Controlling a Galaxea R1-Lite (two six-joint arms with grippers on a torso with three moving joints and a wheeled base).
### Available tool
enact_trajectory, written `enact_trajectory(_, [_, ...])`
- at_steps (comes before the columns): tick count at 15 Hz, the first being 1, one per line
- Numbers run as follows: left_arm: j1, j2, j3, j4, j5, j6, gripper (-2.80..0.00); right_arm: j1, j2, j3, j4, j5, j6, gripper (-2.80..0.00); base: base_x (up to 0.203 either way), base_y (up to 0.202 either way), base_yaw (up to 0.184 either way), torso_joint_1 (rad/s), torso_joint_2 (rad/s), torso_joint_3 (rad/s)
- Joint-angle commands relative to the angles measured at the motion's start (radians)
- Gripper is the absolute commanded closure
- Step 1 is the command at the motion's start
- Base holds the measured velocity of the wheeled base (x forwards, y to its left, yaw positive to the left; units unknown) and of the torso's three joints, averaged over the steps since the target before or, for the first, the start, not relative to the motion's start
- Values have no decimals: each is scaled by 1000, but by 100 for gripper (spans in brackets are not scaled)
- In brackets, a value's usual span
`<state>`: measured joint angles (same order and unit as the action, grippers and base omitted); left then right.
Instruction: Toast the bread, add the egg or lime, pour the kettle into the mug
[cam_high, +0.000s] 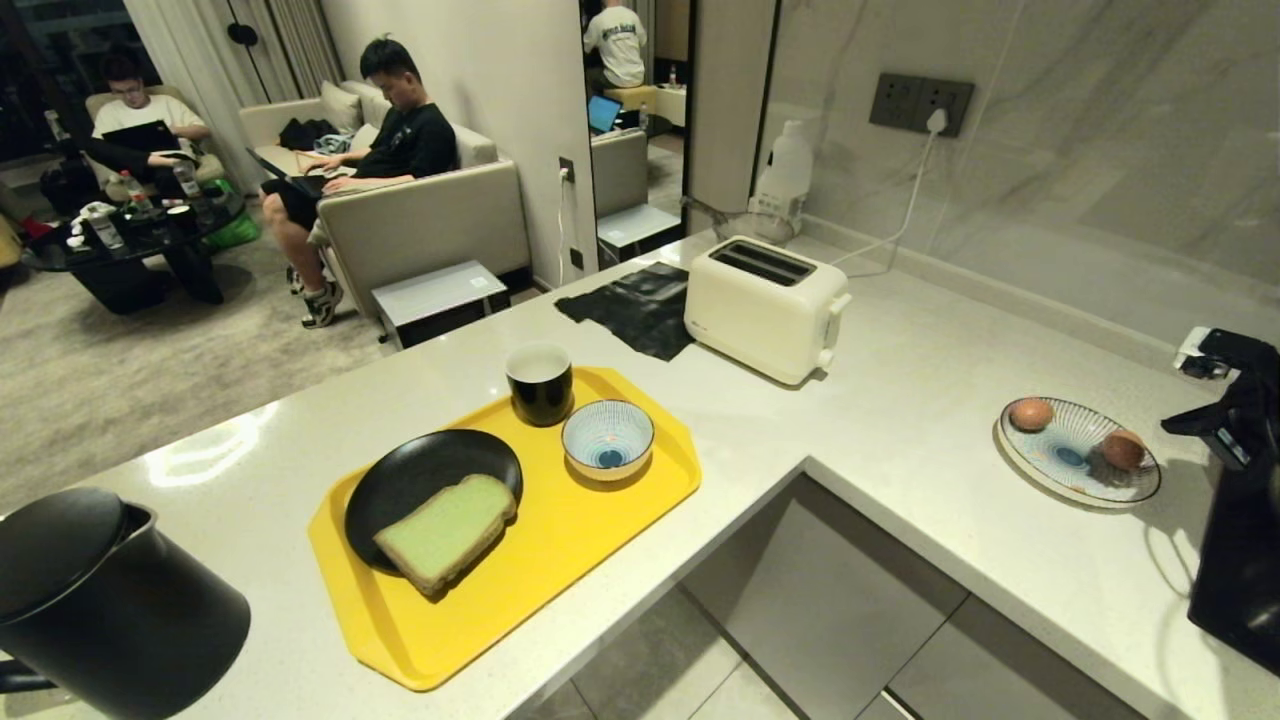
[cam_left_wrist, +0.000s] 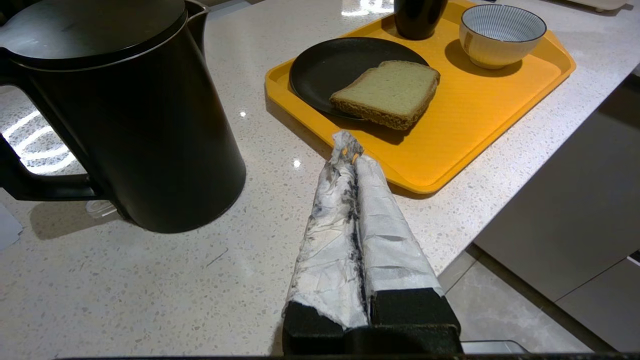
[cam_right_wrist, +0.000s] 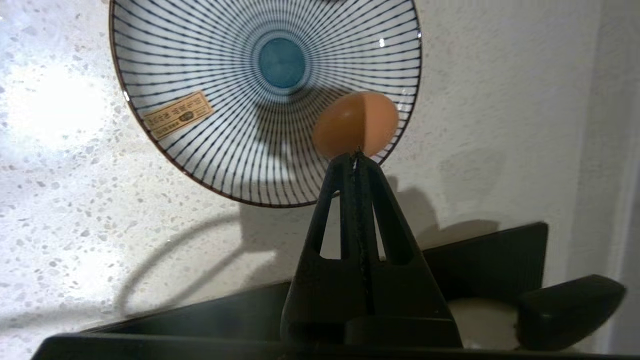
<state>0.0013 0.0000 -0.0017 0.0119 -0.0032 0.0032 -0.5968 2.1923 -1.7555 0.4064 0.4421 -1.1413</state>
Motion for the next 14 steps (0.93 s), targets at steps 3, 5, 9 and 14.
enact_trajectory(3, [0,-3,0,0,0,0,0,40,3,-21,3,-2,190,0,0,0,0,0,0,0])
enact_trajectory(5, [0,-3,0,0,0,0,0,93,3,-31,3,-46,398,0,0,0,0,0,0,0])
enact_trajectory(9, [0,-3,0,0,0,0,0,222,2,-152,21,-188,931,0,0,0,0,0,0,0])
enact_trajectory(14, [0,-3,0,0,0,0,0,275,-50,-221,142,-484,951,0,0,0,0,0,0,0])
